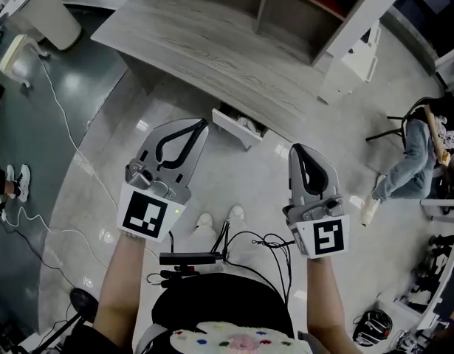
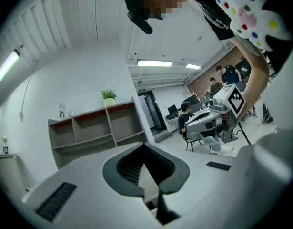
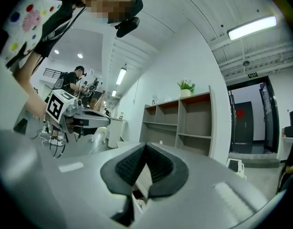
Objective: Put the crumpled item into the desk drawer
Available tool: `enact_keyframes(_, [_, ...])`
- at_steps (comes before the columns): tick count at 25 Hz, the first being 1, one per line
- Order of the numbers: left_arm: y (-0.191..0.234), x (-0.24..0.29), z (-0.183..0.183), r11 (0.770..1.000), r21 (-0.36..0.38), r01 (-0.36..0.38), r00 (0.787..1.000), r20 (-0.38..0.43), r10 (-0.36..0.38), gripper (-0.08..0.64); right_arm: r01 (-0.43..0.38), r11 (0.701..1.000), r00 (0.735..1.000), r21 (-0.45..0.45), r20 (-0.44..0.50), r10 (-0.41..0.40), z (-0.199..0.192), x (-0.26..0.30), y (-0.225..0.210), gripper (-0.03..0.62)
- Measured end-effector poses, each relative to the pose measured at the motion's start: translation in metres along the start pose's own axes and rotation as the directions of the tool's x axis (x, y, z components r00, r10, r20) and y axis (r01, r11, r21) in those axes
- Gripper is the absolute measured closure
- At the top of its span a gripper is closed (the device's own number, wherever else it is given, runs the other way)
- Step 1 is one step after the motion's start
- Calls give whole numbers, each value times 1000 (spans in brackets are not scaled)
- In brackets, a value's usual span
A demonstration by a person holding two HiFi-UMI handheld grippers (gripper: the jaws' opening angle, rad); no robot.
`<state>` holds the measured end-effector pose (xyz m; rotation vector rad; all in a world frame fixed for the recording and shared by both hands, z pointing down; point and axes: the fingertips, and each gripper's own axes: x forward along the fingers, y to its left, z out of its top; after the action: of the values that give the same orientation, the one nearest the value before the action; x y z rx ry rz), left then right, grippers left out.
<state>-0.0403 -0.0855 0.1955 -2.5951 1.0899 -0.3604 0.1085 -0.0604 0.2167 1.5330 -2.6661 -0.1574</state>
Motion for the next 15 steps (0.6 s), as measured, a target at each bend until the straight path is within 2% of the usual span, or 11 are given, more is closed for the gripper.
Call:
enact_keyframes(3, [4,-15,5,999,-52,-18,1000,17,19,554,-1,1000,1000,-5,18,1,12,-3,3,583])
enact_keyframes(6, [8,-28,10,997,-70,-33,999,21,34,554,5,1000,1000,-9,31,-4,21,-4,7,583])
enact_keyframes(10, [19,-43,15,984,-148,-95,994,33,101,554,9,1000,999,-9,47,-8,32,-4,10,583])
enact_keyframes(15, [23,-59,21,984,-123,-131,991,21,134,554,17,1000,998,-10,66,-17,42,-8,9,583])
